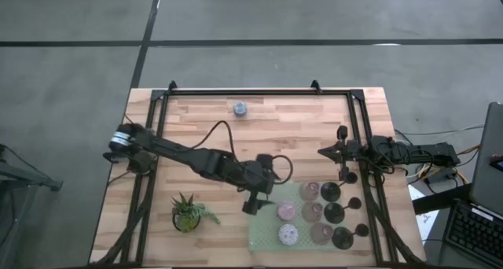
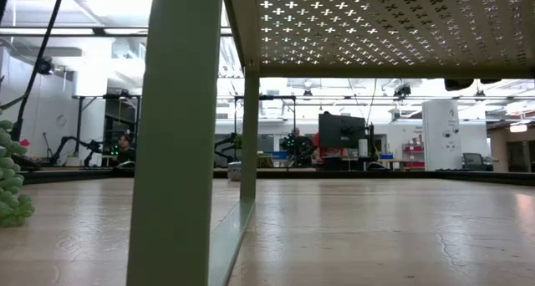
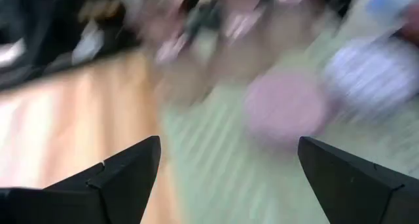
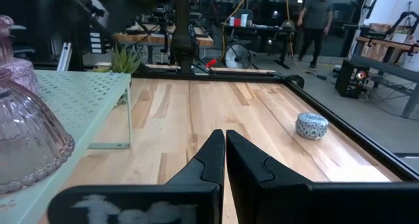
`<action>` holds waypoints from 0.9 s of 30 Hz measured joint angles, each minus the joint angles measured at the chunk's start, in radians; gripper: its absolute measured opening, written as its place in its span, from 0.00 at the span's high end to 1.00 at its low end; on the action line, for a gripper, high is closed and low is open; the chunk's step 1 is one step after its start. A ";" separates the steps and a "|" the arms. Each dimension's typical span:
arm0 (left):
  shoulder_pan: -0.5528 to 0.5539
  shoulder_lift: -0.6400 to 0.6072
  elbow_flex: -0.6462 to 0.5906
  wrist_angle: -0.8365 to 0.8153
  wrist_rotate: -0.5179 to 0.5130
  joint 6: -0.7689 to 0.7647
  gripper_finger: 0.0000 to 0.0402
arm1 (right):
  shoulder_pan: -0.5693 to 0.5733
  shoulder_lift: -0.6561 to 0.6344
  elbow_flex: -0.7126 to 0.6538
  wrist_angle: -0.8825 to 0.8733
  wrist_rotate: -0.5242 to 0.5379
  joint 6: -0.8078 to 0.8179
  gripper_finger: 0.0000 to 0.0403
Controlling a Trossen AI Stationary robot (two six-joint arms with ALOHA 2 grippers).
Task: Pick & Place candle stick holders
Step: Put the blue patterned scented candle on the shelf aligned with the other blue patterned scented candle
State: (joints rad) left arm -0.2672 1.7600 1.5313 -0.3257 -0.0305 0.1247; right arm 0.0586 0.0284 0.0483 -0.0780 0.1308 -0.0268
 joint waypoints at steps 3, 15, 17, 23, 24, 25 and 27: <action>0.000 -0.013 -0.014 -0.096 -0.194 0.002 0.10 | 0.000 0.000 0.000 0.000 0.000 -0.001 0.98; 0.030 -0.202 -0.293 0.012 -0.563 -0.115 0.10 | 0.000 0.000 0.000 0.000 0.000 -0.002 0.98; 0.053 -0.277 -0.388 0.117 -0.563 -0.123 0.10 | 0.000 0.000 0.000 0.000 0.000 -0.001 0.98; 0.152 -0.473 -0.665 0.383 -0.574 -0.128 0.10 | 0.000 0.000 0.000 0.000 0.000 0.000 0.98; 0.162 -0.496 -0.702 0.402 -0.577 -0.137 0.10 | 0.000 0.000 0.000 0.000 0.000 -0.001 0.98; 0.171 -0.515 -0.737 0.431 -0.575 -0.152 0.10 | 0.000 0.000 0.000 0.000 0.000 -0.002 0.98; 0.185 -0.546 -0.798 0.465 -0.571 -0.173 0.10 | 0.000 0.001 0.000 0.000 0.000 -0.001 0.98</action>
State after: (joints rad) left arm -0.0824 1.2140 0.7334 0.1390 -0.6013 -0.0487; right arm 0.0586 0.0291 0.0483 -0.0776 0.1307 -0.0273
